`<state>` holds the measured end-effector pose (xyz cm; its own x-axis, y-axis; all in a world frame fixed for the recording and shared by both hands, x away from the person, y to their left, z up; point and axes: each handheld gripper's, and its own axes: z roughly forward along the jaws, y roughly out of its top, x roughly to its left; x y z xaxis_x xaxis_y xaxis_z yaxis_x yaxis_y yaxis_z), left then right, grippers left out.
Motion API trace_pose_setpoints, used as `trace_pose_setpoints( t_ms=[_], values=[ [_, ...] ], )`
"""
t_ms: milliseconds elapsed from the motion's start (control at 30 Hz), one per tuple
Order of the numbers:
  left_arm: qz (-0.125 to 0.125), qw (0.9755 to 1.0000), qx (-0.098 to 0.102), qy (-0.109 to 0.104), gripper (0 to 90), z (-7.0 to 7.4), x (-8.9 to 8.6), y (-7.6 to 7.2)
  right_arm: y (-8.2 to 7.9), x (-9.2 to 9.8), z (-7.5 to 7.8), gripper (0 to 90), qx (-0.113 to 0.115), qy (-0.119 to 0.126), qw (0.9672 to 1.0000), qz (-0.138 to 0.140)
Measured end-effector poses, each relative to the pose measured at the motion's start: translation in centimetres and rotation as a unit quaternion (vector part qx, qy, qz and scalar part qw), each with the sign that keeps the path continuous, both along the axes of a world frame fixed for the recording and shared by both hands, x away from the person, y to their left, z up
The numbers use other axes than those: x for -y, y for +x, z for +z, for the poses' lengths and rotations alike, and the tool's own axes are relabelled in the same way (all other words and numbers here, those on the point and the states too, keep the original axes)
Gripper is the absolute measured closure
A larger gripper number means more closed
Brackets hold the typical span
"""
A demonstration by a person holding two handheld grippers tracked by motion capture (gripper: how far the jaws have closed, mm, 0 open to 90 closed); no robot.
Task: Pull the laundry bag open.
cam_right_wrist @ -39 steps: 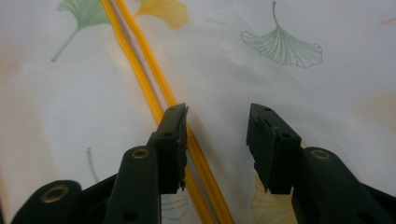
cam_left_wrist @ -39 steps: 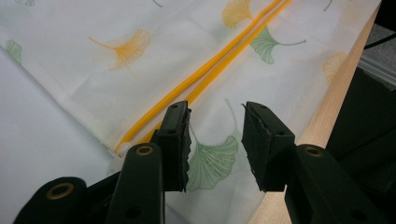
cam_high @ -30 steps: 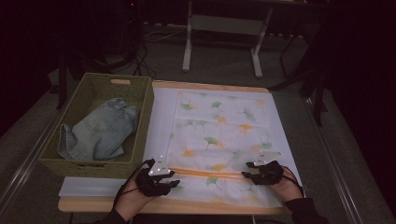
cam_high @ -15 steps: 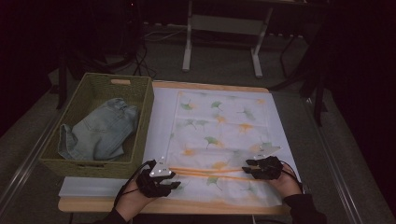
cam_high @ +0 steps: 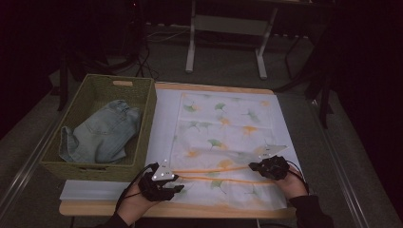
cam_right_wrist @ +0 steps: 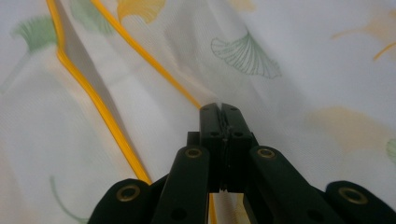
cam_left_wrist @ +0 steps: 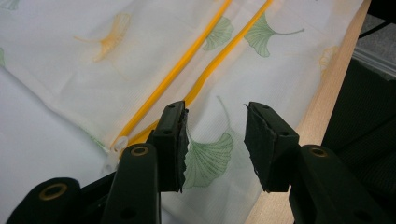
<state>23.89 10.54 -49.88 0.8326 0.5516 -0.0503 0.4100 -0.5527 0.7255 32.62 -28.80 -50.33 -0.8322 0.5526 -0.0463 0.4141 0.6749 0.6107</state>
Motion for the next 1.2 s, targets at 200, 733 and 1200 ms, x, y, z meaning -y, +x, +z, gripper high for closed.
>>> trace_pose_setpoints(
  t_ms=[200,733,1200],
  values=[
    [-0.002,1.0,0.002,0.002,59.0,0.2,0.0,-0.1,0.1,0.4,1.9,89.4,0.017,0.023,0.9995,-0.011],
    [0.006,0.9999,0.009,0.0,59.0,1.2,-1.0,-0.4,-0.4,1.3,4.8,89.4,0.04,0.052,0.9975,-0.024],
    [0.022,0.9994,0.023,-0.013,59.0,3.9,-3.3,-0.9,-0.6,1.3,5.0,89.4,0.039,0.057,0.9973,-0.026]
  ],
)
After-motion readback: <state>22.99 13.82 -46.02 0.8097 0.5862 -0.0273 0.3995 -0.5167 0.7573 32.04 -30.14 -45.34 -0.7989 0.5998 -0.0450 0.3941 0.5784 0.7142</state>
